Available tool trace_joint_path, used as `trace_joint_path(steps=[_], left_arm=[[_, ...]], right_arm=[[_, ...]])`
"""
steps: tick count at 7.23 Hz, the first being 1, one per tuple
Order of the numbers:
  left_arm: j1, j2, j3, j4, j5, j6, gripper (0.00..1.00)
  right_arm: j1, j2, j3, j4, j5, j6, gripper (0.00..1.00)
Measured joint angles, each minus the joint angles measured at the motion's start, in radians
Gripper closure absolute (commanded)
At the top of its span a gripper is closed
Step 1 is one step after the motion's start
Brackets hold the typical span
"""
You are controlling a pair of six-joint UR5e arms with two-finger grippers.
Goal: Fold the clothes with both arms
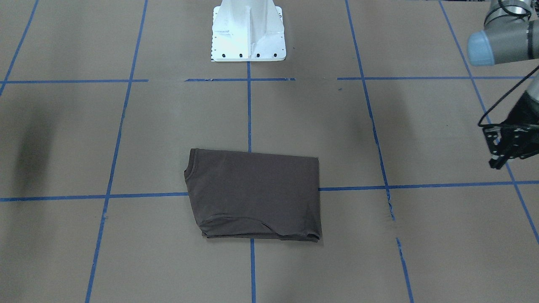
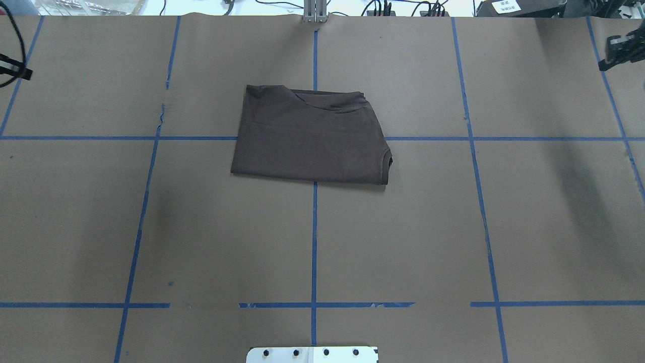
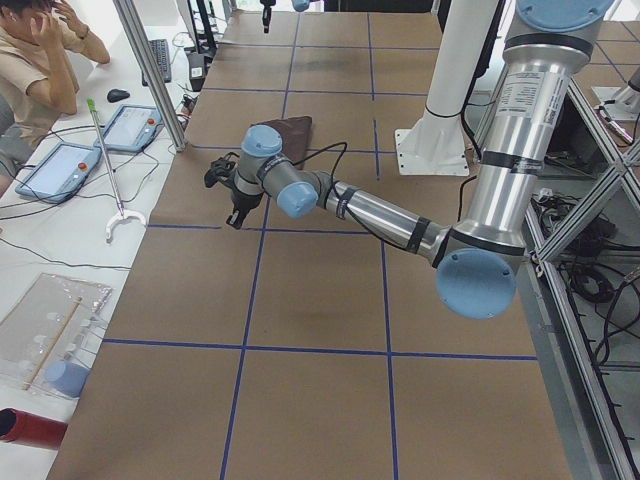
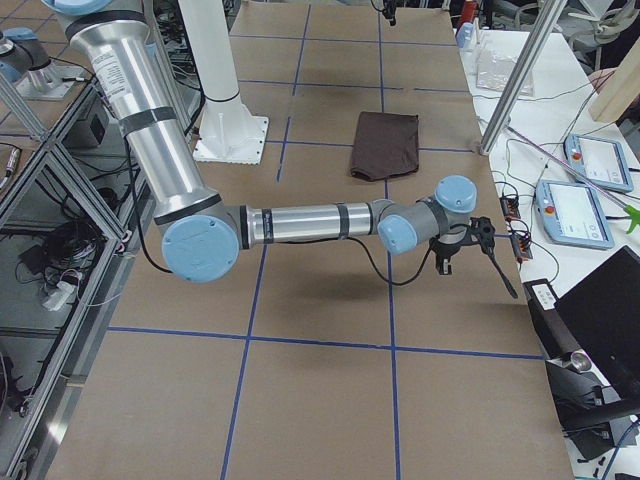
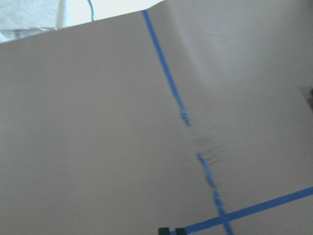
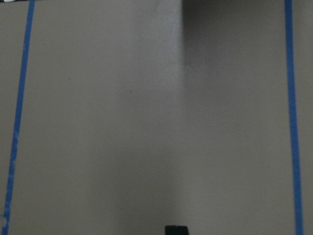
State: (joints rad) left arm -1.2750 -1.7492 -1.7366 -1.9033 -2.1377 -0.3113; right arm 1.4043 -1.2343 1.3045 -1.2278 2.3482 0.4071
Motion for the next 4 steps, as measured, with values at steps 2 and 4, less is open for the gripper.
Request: trace_joint_path(steps=[2,4], left_arm=[[-0.181,0.047,-0.04,0.192,-0.13,0.181,0.0],[-0.255,0.181,-0.113,0.311,-0.175,0.305,0.0]], right_arm=[[0.087,-0.111,0.183,-0.237,-0.002,-0.179,0.0],[0.124,-0.248,0.351,-0.372,-0.029,-0.307,0.0]])
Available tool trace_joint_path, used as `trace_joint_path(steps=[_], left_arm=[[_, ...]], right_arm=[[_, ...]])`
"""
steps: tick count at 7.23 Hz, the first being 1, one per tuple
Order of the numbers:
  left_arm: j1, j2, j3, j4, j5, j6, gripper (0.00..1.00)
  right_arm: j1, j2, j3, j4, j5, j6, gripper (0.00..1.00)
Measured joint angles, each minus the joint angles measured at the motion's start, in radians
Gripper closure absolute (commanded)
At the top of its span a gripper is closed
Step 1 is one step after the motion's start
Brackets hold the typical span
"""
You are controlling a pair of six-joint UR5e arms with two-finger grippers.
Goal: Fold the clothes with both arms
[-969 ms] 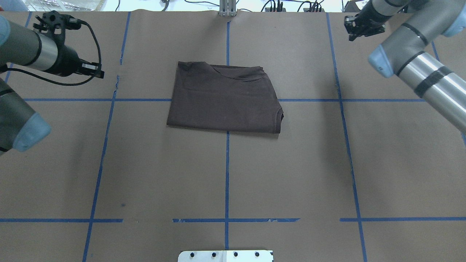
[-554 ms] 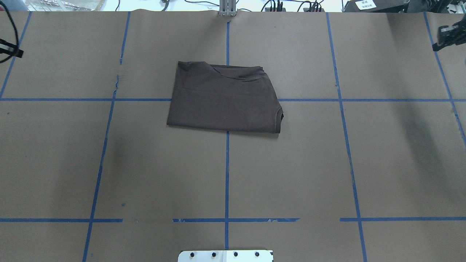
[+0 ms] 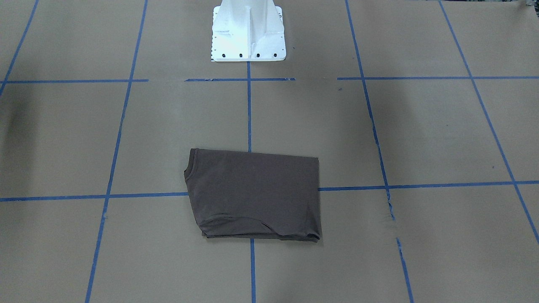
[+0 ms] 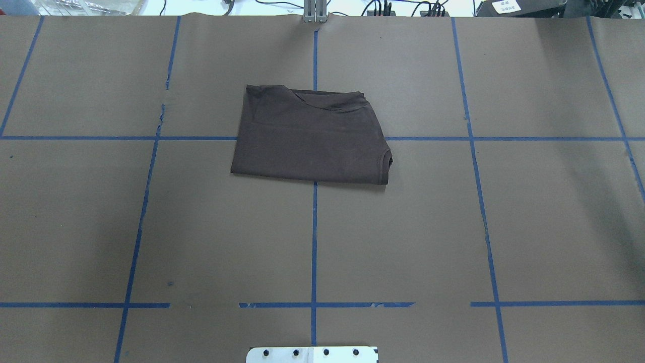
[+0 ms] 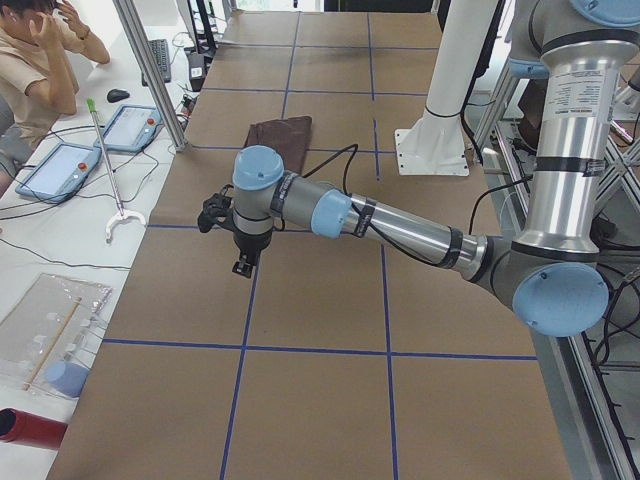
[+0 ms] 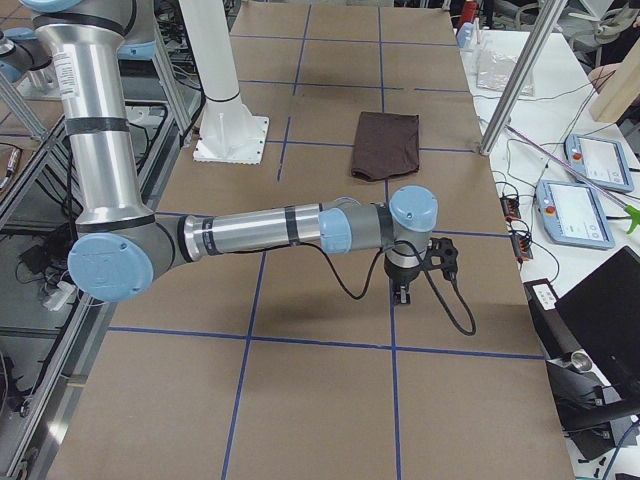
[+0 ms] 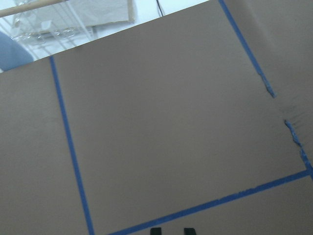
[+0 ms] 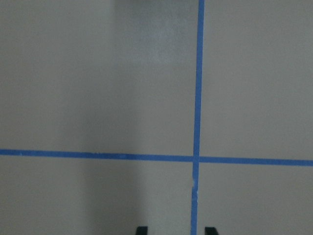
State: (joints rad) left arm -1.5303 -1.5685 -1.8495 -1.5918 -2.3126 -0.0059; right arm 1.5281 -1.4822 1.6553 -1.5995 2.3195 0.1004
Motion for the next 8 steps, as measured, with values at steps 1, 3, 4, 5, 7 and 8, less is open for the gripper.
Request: trace_joint_path(steps=[1,3,4,5,7,8], left_arm=[[-0.009,0.072,-0.017,0.006,-0.007,0.025,0.0],[-0.012,0.152,-0.044,0.01,-0.019,0.031,0.0],[-0.017,0.17,-0.056,0.009,-0.015,0.033,0.0],[-0.026,0.174,-0.064,0.008,-0.003,0.033,0.0],[-0.038,0.182,-0.069,0.009,0.0,0.032,0.0],[-0.04,0.188,-0.07,0.013,-0.012,0.032,0.0]], right_arm=[[0.006,-0.035,0.023,-0.015,-0.002,-0.019,0.0],[0.008,-0.059,0.021,-0.019,-0.008,-0.021,0.0],[0.009,-0.065,0.015,-0.018,-0.008,-0.019,0.0],[0.009,-0.07,0.011,-0.017,-0.007,-0.018,0.0],[0.009,-0.074,0.007,-0.016,-0.006,-0.018,0.0],[0.007,-0.074,0.006,-0.016,-0.006,-0.018,0.0]])
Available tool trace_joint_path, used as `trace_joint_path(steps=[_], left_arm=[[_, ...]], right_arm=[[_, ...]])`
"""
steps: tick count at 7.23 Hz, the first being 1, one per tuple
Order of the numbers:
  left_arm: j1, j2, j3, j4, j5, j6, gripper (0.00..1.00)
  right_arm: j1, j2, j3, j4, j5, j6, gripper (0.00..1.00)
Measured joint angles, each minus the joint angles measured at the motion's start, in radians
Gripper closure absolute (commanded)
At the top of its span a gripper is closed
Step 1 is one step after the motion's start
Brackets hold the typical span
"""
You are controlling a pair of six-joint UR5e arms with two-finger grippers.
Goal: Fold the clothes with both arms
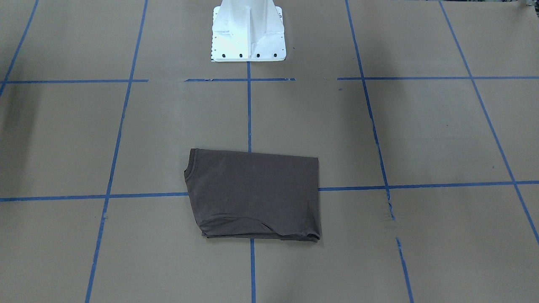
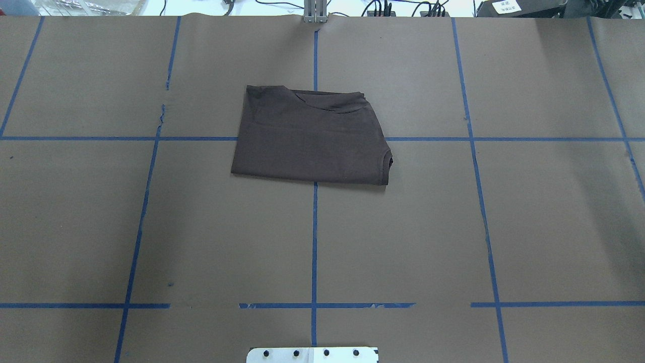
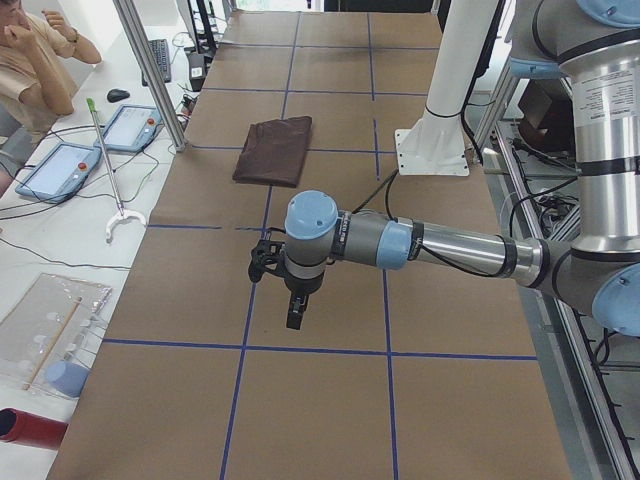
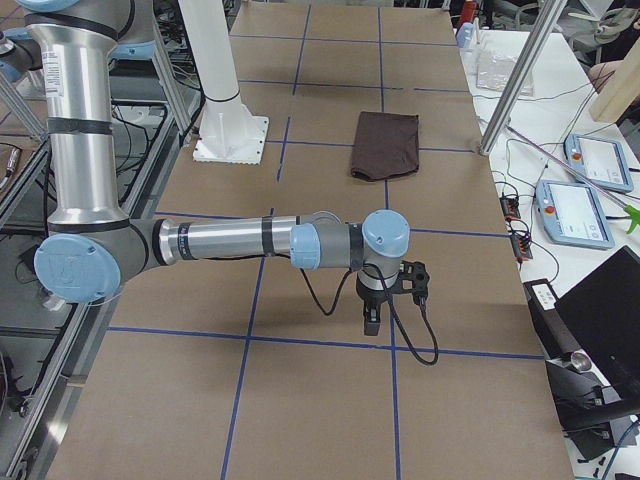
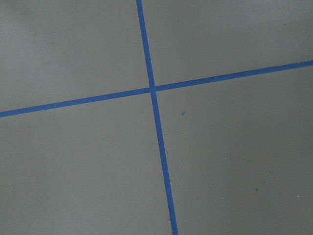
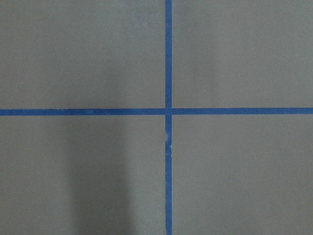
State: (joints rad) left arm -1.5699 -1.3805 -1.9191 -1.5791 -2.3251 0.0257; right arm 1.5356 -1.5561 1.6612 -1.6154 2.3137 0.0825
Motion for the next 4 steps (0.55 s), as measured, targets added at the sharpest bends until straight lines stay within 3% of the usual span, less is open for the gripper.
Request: trace_joint_path(steps=[4], left_arm=[[0.003,0.042,0.022,-0.003,-0.052,0.002,0.0]], right_arm=[[-0.002,-0.013,0.001,0.001,0.0,-0.005,0.0]])
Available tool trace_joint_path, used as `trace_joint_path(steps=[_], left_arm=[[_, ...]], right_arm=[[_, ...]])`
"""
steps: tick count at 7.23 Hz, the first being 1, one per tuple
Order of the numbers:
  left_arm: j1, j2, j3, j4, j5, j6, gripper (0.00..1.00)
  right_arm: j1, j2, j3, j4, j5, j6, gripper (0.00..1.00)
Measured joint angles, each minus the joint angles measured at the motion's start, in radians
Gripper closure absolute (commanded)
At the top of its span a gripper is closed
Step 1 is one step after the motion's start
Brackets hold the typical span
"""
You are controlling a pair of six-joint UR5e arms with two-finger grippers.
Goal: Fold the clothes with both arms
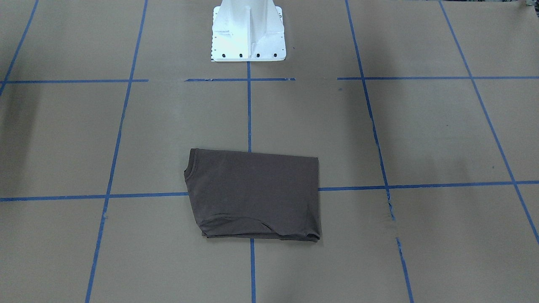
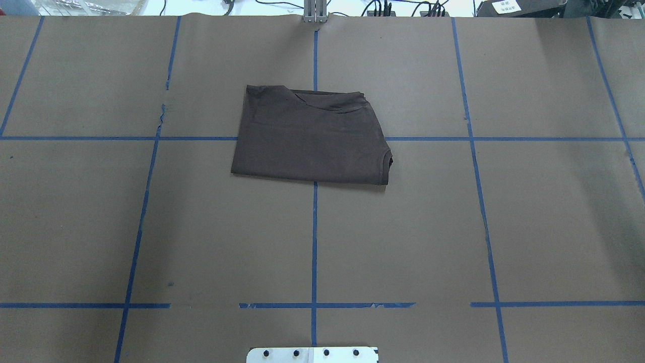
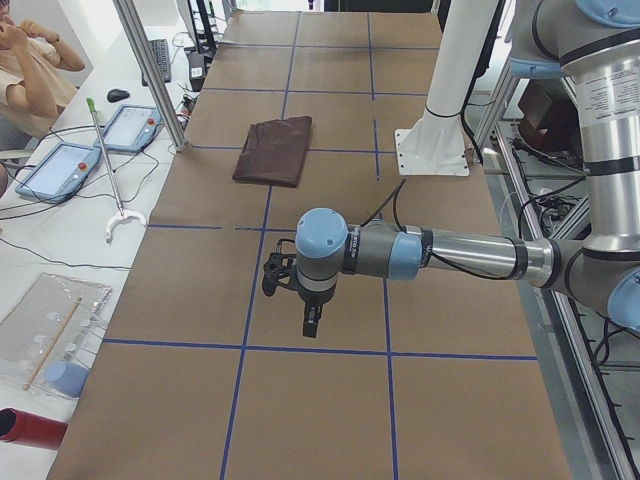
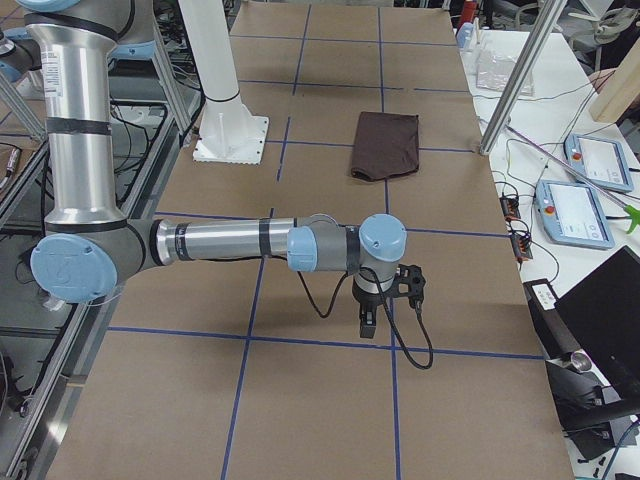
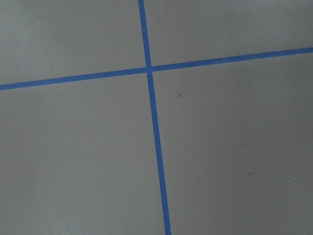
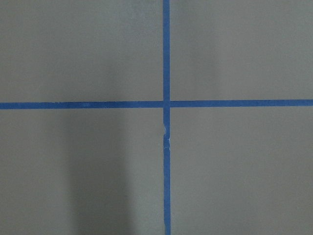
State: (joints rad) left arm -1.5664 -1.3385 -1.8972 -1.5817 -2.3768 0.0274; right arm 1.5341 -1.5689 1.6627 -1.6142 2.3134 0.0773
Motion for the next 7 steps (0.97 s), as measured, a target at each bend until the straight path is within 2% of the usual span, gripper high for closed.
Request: trace_joint_path(steps=[7], left_arm=[[-0.001,0.002,0.002,-0.003,0.001,0.013,0.0]], right_arm=[[-0.03,0.016,0.005,0.0,0.001,-0.01,0.0]])
